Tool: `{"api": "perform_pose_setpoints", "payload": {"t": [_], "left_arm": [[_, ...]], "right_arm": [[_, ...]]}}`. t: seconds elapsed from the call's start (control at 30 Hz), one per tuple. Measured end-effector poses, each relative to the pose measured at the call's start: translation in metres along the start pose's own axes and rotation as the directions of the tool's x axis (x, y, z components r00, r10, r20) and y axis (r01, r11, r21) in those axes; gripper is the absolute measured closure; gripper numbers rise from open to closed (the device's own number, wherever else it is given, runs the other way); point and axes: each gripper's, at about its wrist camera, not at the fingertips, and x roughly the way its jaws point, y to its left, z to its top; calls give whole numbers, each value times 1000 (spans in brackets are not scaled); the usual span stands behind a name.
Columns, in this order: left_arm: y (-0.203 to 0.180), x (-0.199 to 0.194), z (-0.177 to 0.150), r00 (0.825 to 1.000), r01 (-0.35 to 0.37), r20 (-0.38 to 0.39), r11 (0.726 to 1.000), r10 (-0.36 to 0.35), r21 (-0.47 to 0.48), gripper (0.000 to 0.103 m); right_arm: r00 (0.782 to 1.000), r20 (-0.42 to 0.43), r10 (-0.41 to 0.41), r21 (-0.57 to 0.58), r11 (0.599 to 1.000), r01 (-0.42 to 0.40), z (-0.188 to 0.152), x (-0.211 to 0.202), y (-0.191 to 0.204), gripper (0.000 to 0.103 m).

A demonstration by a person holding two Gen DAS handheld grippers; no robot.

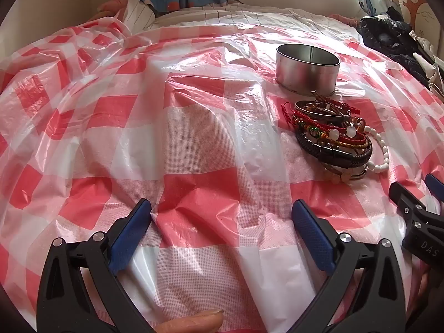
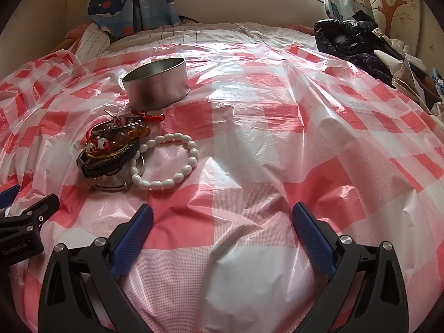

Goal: Organize jewelry

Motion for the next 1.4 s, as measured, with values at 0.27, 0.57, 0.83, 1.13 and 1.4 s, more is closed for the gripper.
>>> {"api": "perform_pose_setpoints", "payload": {"t": [0.27,0.57,0.83,1.13,1.4], "left_arm": [[0,0,0,1000,-1,1,1000,1,1,6],[0,0,0,1000,-1,1,1000,1,1,6],[3,-1,-1,1000,16,-6,1000,-17,-3,6],[2,-2,1,1000,11,-16,1000,-11,-9,6],[-5,-1,2,1000,-22,-13,1000,23,8,6]], "right_arm": [[1000,0,0,0,1000,0,0,0,0,7],[1000,0,0,0,1000,0,0,0,0,7],[1000,-9,3,2,1000,-3,0,0,-1,7],[1000,-25,15,9,1000,-15,2,3,-2,7],[1000,-25,4,1,1000,-4,3,3,1,7]]}}
